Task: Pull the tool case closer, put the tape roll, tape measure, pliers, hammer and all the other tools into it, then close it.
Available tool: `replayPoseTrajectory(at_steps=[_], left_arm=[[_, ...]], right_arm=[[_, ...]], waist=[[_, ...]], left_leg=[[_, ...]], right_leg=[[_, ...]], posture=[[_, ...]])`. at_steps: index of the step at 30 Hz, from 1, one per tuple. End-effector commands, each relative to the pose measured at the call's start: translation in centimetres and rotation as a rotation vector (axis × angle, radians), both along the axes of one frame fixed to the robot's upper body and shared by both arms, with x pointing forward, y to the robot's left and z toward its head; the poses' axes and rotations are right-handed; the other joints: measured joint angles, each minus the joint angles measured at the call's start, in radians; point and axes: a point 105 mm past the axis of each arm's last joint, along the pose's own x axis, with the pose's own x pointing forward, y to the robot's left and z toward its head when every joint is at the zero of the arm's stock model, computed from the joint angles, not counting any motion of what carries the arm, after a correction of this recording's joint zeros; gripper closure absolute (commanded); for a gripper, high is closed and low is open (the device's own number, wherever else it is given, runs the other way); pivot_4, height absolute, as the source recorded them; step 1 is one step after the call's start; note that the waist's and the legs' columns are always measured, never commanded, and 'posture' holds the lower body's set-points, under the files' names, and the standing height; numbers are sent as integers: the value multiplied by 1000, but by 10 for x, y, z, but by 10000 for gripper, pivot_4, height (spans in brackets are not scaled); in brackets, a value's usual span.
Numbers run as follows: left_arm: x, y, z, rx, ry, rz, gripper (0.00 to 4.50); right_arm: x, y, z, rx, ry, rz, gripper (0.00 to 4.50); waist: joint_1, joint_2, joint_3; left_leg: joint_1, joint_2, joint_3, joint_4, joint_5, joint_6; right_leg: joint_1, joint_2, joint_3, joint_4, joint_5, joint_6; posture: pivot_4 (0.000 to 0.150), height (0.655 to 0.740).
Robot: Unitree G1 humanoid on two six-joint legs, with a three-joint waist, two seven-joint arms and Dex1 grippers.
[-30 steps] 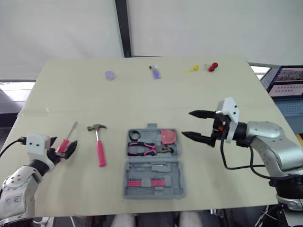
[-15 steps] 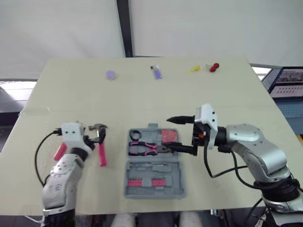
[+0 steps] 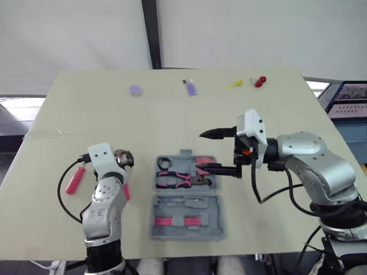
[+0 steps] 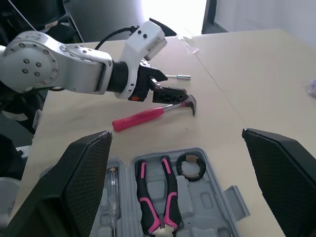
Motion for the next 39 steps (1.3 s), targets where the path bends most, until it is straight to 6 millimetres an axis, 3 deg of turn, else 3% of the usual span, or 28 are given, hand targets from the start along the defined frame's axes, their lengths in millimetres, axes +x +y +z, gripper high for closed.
replayPoseTrajectory(at_steps=[1,14,17,19,39], left_arm=[[3,0,0,11,19,19,492],[17,-9,-27,17,154,-68,492],[19,-9,-29,33,169,-86,9276],[19,-11,-31,24,178,-95,18340],[28,6,-36,13,188,-58,18340]], right_arm=[[-3,0,13,26,-39,26,0],[7,-8,10,27,-38,-13,0],[8,-9,10,30,-40,-17,0],[8,-8,10,31,-40,-19,0],[10,-11,8,24,-39,-37,0]], waist=[[1,0,0],[1,0,0],[-1,0,0],[-1,0,0],[-1,0,0]], left_leg=[[0,0,0,0,0,0],[0,0,0,1,0,0],[0,0,0,1,0,0],[0,0,0,0,0,0],[0,0,0,2,0,0]], right_leg=[[0,0,0,0,0,0],[0,0,0,0,0,0],[0,0,0,0,0,0],[0,0,0,0,0,0],[0,0,0,1,0,0]], posture=[[1500,7400],[1500,7400],[1500,7400],[1500,7400],[1500,7400]])
